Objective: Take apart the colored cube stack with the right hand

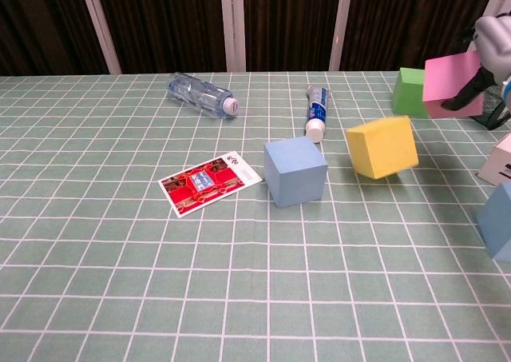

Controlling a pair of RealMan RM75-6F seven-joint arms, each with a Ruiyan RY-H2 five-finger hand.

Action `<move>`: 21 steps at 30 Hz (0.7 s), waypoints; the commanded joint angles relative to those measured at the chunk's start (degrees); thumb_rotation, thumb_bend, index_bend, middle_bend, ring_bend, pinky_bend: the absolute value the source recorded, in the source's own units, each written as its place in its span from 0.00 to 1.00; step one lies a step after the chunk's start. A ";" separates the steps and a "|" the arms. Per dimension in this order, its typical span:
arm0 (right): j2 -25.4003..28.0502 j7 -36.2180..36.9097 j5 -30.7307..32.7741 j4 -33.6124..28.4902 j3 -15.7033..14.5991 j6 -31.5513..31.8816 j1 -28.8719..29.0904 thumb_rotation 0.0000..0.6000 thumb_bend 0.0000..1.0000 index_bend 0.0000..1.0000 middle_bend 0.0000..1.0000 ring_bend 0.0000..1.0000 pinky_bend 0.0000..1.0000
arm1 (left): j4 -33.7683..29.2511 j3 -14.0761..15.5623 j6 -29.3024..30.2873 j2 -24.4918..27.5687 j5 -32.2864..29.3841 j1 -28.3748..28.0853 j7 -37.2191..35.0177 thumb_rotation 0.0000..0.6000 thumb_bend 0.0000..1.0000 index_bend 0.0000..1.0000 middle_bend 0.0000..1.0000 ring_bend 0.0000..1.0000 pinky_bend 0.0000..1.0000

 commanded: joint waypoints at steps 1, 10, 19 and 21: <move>1.15 0.02 0.53 0.38 1.86 -1.01 -0.32 1.00 0.18 0.77 0.14 0.07 0.00 | -0.01 -0.01 0.12 0.00 -0.02 0.08 -0.04 1.00 0.18 0.07 0.00 0.00 0.00; 13.51 11.28 9.66 -18.38 7.29 -16.79 -6.08 1.00 0.18 0.77 0.14 0.07 0.00 | 0.00 0.18 -0.16 0.08 0.35 -0.06 0.00 1.00 0.18 0.07 0.00 0.00 0.00; 15.85 24.03 9.14 -21.75 10.04 -25.38 -6.82 1.00 0.18 0.77 0.14 0.07 0.00 | -0.02 0.26 -0.21 -0.02 0.44 -0.11 0.26 1.00 0.18 0.07 0.00 0.00 0.00; 14.76 25.36 8.41 -20.60 10.44 -24.65 -6.10 1.00 0.18 0.77 0.14 0.07 0.00 | -0.07 0.28 -0.26 -0.04 0.42 -0.13 0.40 1.00 0.18 0.07 0.00 0.00 0.00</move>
